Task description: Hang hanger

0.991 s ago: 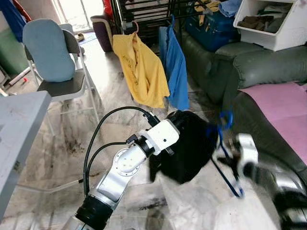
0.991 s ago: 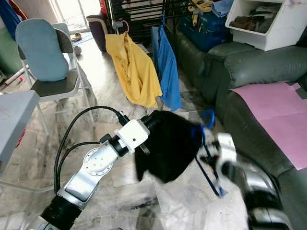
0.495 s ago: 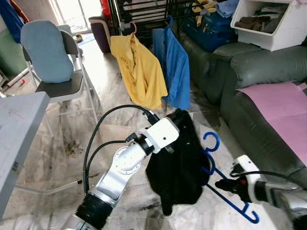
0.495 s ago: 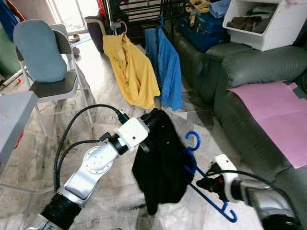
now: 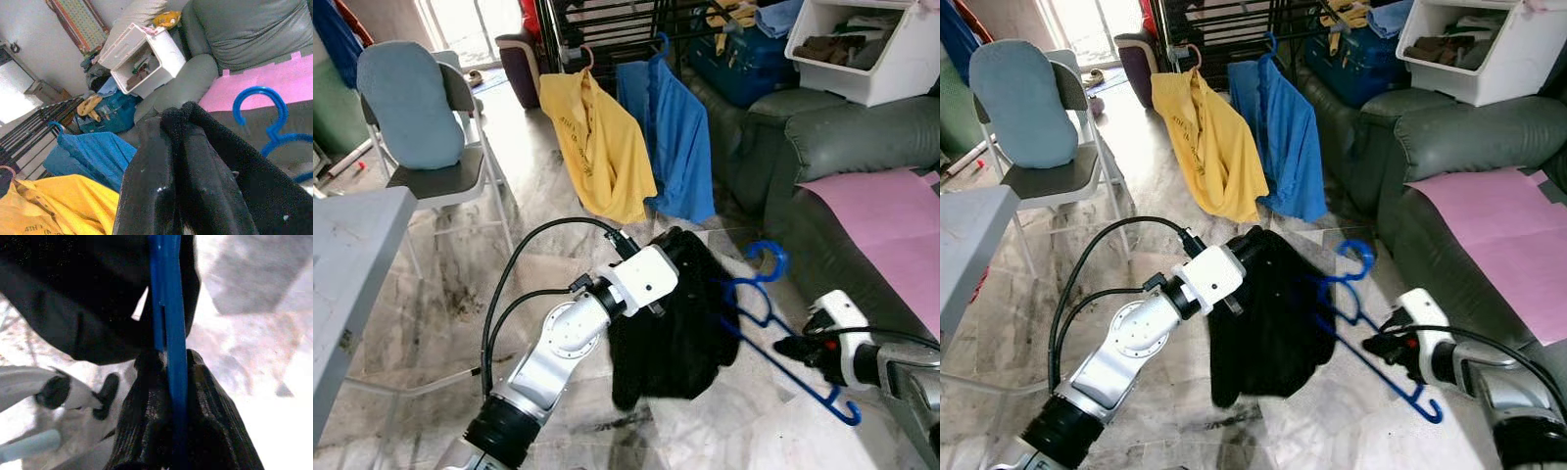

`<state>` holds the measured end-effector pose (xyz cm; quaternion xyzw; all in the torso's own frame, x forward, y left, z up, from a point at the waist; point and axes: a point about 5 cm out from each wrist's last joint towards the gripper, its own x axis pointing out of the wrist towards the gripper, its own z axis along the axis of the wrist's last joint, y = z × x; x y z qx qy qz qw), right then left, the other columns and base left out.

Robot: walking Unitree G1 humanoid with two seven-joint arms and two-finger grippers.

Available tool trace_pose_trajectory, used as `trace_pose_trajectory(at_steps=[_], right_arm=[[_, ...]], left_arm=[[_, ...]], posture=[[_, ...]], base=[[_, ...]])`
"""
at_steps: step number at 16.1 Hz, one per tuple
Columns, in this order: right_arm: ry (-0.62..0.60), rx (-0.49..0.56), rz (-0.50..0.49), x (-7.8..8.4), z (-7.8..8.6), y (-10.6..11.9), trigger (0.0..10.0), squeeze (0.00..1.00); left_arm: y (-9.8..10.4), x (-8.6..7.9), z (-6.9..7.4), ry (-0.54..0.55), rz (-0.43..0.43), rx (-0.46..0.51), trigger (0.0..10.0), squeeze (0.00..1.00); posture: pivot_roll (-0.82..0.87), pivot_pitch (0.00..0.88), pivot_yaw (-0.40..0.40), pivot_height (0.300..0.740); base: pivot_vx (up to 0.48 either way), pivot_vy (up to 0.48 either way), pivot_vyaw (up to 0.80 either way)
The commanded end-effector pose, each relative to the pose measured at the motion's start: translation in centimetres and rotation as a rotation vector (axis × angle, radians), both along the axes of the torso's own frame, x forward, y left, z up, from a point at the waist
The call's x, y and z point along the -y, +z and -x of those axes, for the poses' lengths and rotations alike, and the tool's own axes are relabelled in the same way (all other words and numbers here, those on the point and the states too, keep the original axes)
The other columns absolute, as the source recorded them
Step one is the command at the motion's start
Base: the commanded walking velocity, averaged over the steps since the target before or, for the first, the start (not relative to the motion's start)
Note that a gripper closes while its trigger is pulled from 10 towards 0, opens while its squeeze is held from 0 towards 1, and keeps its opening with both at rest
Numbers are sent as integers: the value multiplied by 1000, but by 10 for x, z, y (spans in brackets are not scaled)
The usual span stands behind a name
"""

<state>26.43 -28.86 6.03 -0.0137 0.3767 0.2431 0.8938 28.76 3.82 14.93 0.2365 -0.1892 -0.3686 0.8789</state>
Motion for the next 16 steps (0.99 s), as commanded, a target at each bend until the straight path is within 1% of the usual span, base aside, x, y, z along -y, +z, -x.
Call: trace_pose_trajectory(at_steps=[1,2,3,4,5,6,7,8,9,10,11,12,13,14,15,16], right_arm=[[-79,4,8,5,-2,-2,10000,0],[-151,-1,11,9,-2,-6,10000,0],[-190,5,12,11,-3,-7,10000,0],[-253,26,1,14,-7,-6,10000,0],[-398,91,-32,19,-18,0,10000,0],[-609,224,-106,26,-36,16,10000,0],[-748,361,-231,27,-54,37,10000,0],[-828,438,-283,27,-64,51,10000,0],[-848,508,-313,20,-76,66,10000,0],[-820,577,-346,6,-89,82,10000,0],[-775,656,-391,-12,-102,102,10000,0],[-780,683,-441,-19,-109,112,10000,0],[-763,709,-493,-30,-115,123,10000,0],[-744,728,-505,-37,-119,128,10000,0],[-690,741,-471,-51,-124,130,10000,0],[-655,744,-444,-58,-126,130,10000,0]], left_arm=[[8,-5,-3,14,14,33,10000,0],[6,-9,-3,25,5,27,10000,0],[5,-10,-3,27,1,27,10000,0],[4,-11,-3,30,0,26,10000,0],[4,-11,-2,26,5,23,10000,0],[4,-7,2,-5,19,13,10000,0],[1,1,8,-64,37,-37,10000,0],[-3,8,14,-113,45,-89,10000,0],[-10,15,20,-159,27,-130,10000,0],[-19,22,26,-217,-16,-170,10000,0],[-28,25,31,-251,-31,-232,10000,0],[-31,25,31,-254,-19,-278,10000,0],[-35,24,31,-259,-24,-325,10000,0],[-38,24,30,-260,-40,-336,10000,0],[-42,24,27,-259,-70,-341,10000,0],[-42,24,27,-261,-80,-338,10000,0]], posture=[[-153,0,30,740],[-148,0,28,740],[-148,0,28,740],[-150,0,30,740],[-151,0,30,740],[-151,0,30,740],[-151,0,32,740],[-150,0,32,740],[-145,0,32,740],[-145,0,32,740],[-147,0,32,740],[-147,0,32,740],[-146,0,30,740],[-146,0,30,740],[-143,0,25,740],[-141,0,24,740]], base=[[0,0,0],[0,0,0],[0,0,0],[0,0,0],[0,0,0],[0,0,0],[0,0,0],[0,0,0],[0,0,0],[0,0,0],[0,0,0],[0,0,0],[0,0,0],[0,0,0],[0,0,0],[0,0,0]])
